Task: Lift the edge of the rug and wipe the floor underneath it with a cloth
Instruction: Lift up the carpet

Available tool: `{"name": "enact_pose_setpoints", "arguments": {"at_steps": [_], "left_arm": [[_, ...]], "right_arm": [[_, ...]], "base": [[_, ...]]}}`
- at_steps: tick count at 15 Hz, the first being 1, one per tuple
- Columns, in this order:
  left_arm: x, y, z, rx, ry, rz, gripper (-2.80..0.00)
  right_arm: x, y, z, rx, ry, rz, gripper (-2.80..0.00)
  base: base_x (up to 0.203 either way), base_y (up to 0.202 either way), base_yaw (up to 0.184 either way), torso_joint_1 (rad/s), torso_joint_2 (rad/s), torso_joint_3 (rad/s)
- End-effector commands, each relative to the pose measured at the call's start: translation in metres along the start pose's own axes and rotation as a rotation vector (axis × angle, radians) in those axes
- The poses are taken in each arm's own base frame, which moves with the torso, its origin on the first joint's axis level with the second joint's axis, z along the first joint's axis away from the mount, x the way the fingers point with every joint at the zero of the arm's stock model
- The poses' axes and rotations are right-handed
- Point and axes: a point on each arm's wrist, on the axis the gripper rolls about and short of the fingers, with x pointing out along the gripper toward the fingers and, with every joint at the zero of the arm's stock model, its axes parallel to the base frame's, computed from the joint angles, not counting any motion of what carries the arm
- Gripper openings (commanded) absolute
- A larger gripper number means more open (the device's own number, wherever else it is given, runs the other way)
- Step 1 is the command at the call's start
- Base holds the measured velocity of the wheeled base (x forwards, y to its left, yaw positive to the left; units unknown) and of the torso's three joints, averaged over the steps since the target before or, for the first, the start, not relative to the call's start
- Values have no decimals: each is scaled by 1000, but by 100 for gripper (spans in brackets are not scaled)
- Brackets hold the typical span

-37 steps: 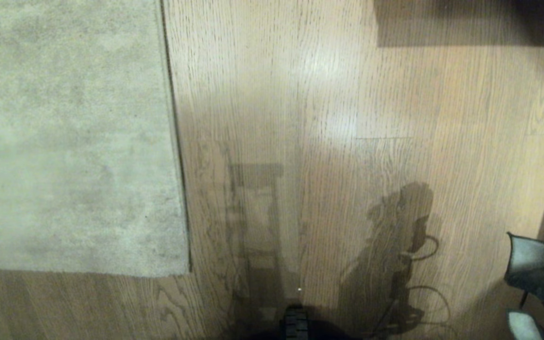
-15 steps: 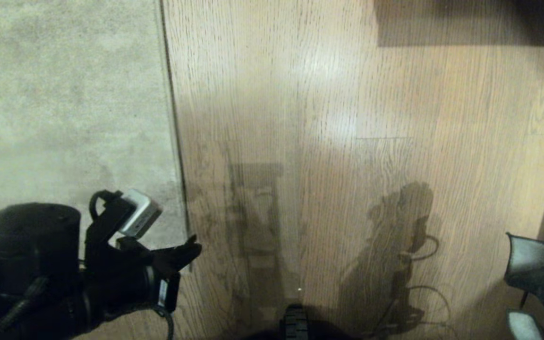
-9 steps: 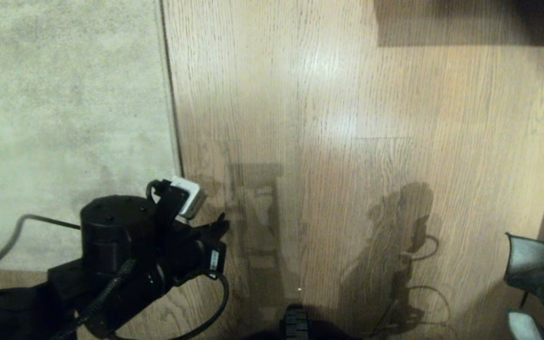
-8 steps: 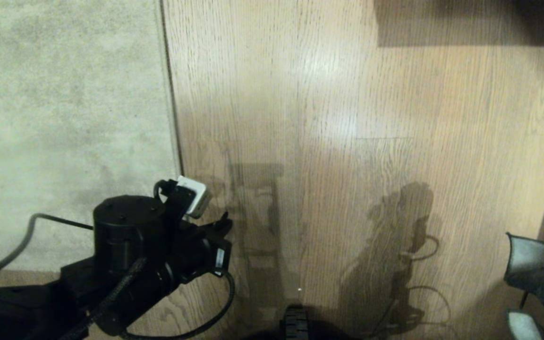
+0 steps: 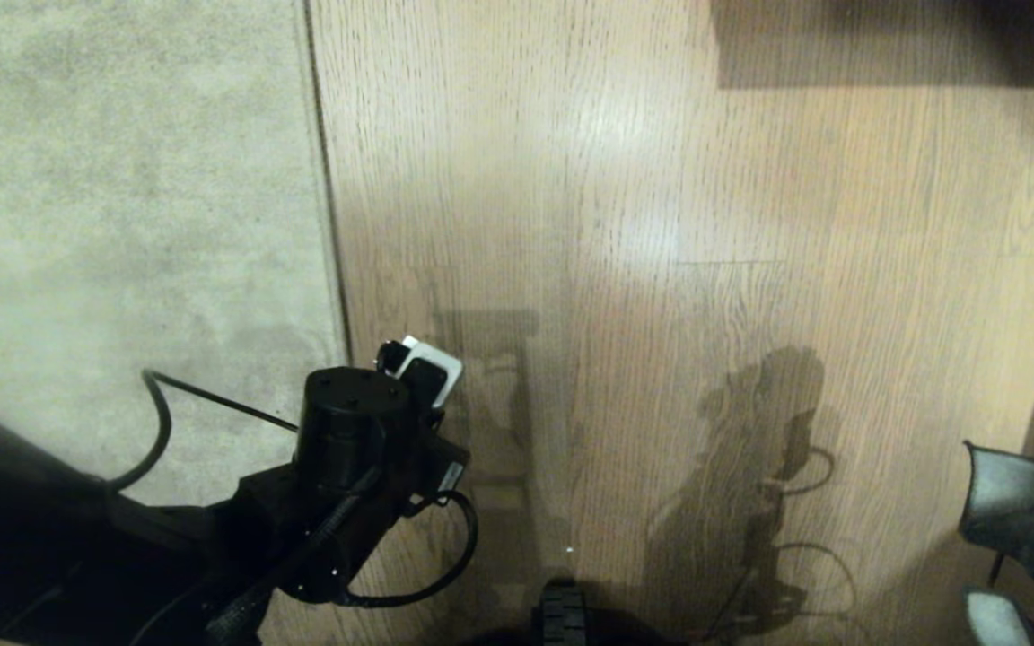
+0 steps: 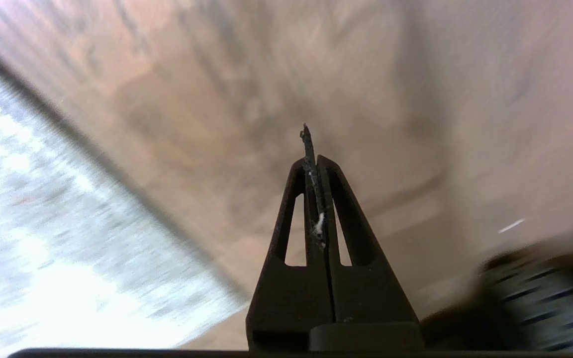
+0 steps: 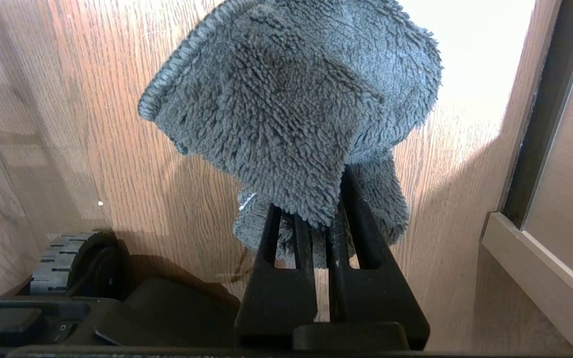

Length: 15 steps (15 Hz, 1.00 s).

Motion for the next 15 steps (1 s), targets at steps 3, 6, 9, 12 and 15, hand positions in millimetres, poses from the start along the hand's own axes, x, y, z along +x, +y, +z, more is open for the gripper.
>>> {"name": "enact_pose_setpoints", "arguments": {"at_steps": [3, 6, 9, 12, 15], "left_arm": [[5, 4, -3, 98, 88, 164, -280], [10, 18, -8, 173, 160, 276, -280], [15, 31, -13, 187, 203, 342, -280], [15, 38, -19, 155, 223, 387, -280], [17, 39, -21, 68, 214, 398, -280]], "right_arm": [[0, 0, 0, 1, 0, 0, -280], [0, 0, 0, 0, 0, 0, -280], [0, 0, 0, 0, 2, 0, -280], [0, 0, 0, 0, 0, 0, -280], [0, 0, 0, 0, 2, 0, -280]], "base": [[0, 0, 0, 0, 0, 0], [0, 0, 0, 0, 0, 0], [0, 0, 0, 0, 0, 0], [0, 0, 0, 0, 0, 0], [0, 0, 0, 0, 0, 0]]}}
